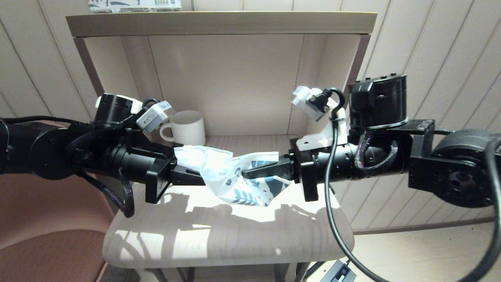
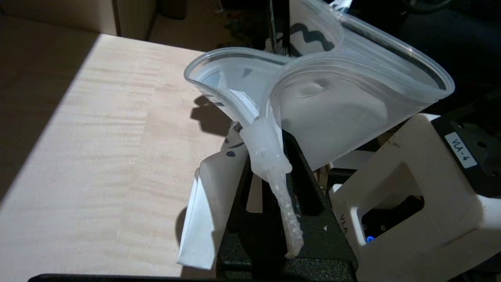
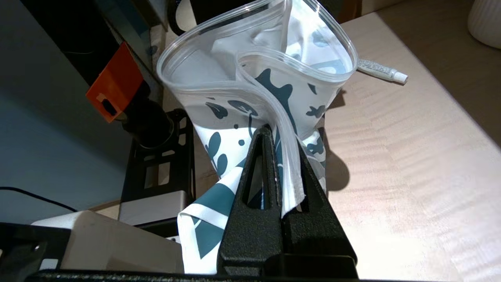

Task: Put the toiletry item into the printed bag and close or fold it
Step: Pick up the toothpaste

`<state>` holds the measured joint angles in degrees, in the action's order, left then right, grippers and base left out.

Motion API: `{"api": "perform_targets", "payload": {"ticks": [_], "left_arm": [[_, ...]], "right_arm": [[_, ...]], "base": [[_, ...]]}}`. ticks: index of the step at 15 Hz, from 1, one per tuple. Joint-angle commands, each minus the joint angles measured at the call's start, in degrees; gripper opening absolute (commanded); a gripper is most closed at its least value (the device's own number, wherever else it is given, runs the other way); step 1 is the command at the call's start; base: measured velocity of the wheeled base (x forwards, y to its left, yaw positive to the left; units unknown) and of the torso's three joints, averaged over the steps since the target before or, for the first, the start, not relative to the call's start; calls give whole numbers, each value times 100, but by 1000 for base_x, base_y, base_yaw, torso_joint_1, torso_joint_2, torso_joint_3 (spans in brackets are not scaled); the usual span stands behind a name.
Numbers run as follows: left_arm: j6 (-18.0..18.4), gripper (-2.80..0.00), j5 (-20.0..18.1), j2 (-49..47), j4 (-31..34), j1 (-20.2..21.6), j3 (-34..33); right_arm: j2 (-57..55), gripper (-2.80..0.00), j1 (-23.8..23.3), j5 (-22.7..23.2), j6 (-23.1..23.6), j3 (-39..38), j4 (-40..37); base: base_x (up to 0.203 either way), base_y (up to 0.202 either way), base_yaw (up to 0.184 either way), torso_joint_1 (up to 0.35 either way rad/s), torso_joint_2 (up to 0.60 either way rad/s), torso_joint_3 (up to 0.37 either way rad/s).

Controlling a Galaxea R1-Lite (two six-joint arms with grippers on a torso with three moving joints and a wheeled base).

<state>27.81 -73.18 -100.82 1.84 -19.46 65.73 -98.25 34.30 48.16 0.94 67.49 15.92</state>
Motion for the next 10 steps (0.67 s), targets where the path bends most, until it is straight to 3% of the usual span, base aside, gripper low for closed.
{"api": "perform_targets", "payload": {"ticks": [1,8,10], "left_arm": [[9,-280,-38,-10,5,-57,10],[-44,-280,32,44,41,-313,8],[-56,-280,207,14,53,-302,10]], "right_arm": [[-286,-280,72,-2,3,87,8],[-263,-280,128,-46,3,148,-20],[-167,-280,100,-52,1,93,-10]], "base": [[0,0,0,0,0,0],[0,0,0,0,0,0],[0,0,0,0,0,0]]}}
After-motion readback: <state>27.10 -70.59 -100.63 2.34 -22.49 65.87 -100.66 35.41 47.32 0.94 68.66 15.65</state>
